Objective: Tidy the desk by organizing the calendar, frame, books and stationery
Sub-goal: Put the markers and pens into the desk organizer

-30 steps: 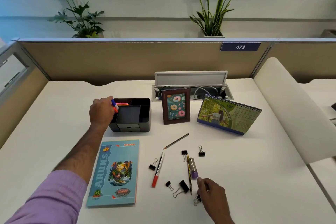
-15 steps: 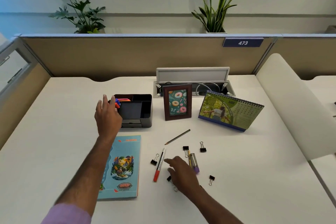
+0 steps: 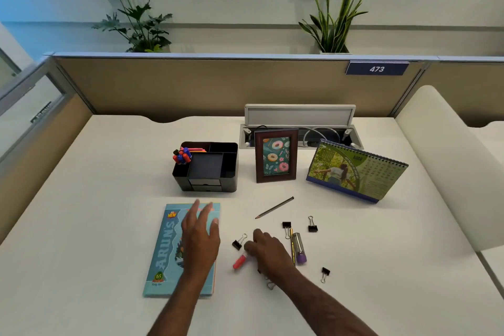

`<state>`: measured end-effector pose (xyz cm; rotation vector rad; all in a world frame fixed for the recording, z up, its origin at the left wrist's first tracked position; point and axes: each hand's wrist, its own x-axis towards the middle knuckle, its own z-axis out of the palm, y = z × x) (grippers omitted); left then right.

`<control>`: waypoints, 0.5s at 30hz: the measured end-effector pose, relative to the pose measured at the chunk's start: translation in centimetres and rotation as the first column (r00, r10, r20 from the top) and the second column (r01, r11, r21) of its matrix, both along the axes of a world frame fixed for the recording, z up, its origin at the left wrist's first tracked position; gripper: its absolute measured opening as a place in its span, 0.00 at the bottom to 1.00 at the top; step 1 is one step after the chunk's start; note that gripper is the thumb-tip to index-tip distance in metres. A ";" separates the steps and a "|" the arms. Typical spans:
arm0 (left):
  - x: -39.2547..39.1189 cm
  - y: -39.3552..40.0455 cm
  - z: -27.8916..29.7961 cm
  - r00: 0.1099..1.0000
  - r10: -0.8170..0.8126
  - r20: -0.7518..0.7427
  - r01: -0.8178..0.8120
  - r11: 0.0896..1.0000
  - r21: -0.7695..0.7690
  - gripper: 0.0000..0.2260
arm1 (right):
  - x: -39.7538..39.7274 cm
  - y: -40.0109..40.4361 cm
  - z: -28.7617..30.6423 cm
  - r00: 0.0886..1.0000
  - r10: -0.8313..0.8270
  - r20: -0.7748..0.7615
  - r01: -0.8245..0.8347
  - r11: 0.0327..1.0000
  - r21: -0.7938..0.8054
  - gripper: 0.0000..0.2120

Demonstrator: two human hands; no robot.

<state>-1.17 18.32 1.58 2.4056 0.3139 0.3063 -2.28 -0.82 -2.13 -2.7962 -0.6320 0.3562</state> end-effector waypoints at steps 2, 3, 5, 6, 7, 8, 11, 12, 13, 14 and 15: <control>-0.9 -0.7 -0.3 0.998 -0.059 0.031 0.060 0.998 -0.021 0.13 | 0.4 0.2 0.6 0.997 -0.074 0.019 0.072 0.992 0.103 0.12; -1.2 -1.0 -0.1 0.994 -0.095 0.046 0.098 0.993 -0.071 0.12 | 0.5 0.4 1.1 0.992 -0.126 0.021 0.121 0.978 0.170 0.10; -1.6 -1.5 0.6 0.986 -0.155 0.058 0.164 0.967 -0.193 0.11 | 0.8 0.8 2.4 0.975 -0.224 0.003 0.213 0.934 0.286 0.07; -1.7 -1.7 1.1 0.982 -0.178 0.067 0.188 0.957 -0.220 0.10 | 0.9 0.9 3.1 0.965 -0.263 -0.005 0.249 0.907 0.340 0.07; -1.6 -1.9 1.5 0.978 -0.194 0.079 0.206 0.954 -0.219 0.10 | 1.0 1.1 3.7 0.955 -0.296 -0.008 0.275 0.879 0.389 0.07; -1.6 -2.0 1.9 0.974 -0.205 0.094 0.221 0.952 -0.212 0.10 | 1.0 1.2 4.1 0.947 -0.321 -0.013 0.295 0.854 0.429 0.07; -1.1 -2.3 2.5 0.967 -0.223 0.128 0.245 0.948 -0.202 0.12 | 1.1 1.4 4.8 0.933 -0.360 -0.028 0.323 0.798 0.509 0.08; -0.9 -2.4 2.7 0.965 -0.224 0.135 0.248 0.946 -0.207 0.12 | 1.1 1.5 5.0 0.930 -0.367 -0.032 0.327 0.784 0.528 0.09; -0.7 -2.4 3.0 0.964 -0.225 0.144 0.252 0.944 -0.212 0.12 | 1.1 1.5 5.1 0.929 -0.369 -0.032 0.326 0.773 0.545 0.09; -0.5 -2.4 3.3 0.961 -0.227 0.157 0.258 0.942 -0.215 0.12 | 1.1 1.6 5.2 0.930 -0.367 -0.029 0.320 0.766 0.557 0.10; -0.3 -2.3 3.6 0.958 -0.228 0.175 0.263 0.941 -0.215 0.12 | 1.1 1.5 5.2 0.932 -0.363 -0.024 0.312 0.764 0.565 0.13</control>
